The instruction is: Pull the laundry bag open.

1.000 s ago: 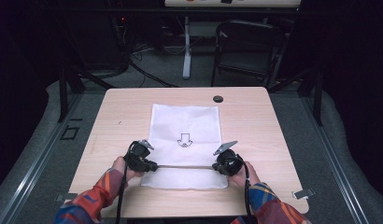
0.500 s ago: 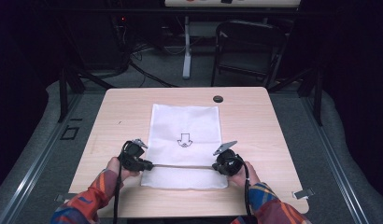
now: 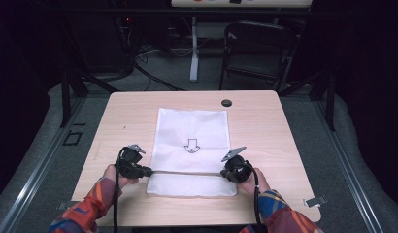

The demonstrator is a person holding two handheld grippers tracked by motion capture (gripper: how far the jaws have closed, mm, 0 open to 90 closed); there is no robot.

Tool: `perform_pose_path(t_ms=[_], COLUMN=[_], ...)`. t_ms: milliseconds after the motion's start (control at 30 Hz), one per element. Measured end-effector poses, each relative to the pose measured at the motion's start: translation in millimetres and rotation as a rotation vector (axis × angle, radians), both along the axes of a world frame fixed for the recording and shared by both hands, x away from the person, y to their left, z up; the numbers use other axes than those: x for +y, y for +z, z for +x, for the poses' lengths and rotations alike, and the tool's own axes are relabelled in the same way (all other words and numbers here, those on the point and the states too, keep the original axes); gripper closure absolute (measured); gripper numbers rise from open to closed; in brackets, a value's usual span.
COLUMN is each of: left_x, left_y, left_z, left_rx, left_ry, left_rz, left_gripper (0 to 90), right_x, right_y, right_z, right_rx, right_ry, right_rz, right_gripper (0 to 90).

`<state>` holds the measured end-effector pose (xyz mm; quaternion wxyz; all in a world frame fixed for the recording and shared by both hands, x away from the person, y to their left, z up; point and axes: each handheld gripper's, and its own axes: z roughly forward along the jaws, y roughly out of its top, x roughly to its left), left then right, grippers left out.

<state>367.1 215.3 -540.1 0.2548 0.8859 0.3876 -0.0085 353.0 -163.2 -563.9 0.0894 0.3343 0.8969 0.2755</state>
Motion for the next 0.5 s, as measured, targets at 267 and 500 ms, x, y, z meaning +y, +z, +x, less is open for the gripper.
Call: perform_pose_path(t_ms=[267,500], left_x=[14.2,15.7], left_y=[-2.4,-2.3], left_z=[-2.5,-5.9], left_rx=[0.007,0.019], left_ry=[0.045,0.042], left_rz=[0.002,-0.003], left_gripper=[81.0,81.0], right_x=[0.0,0.4], right_y=[0.4,0.7], right_z=[0.1,0.4], right_rx=[-0.003,-0.001], right_ry=[-0.001,0.001], right_rz=[-0.011,-0.014], right_gripper=[90.0,90.0])
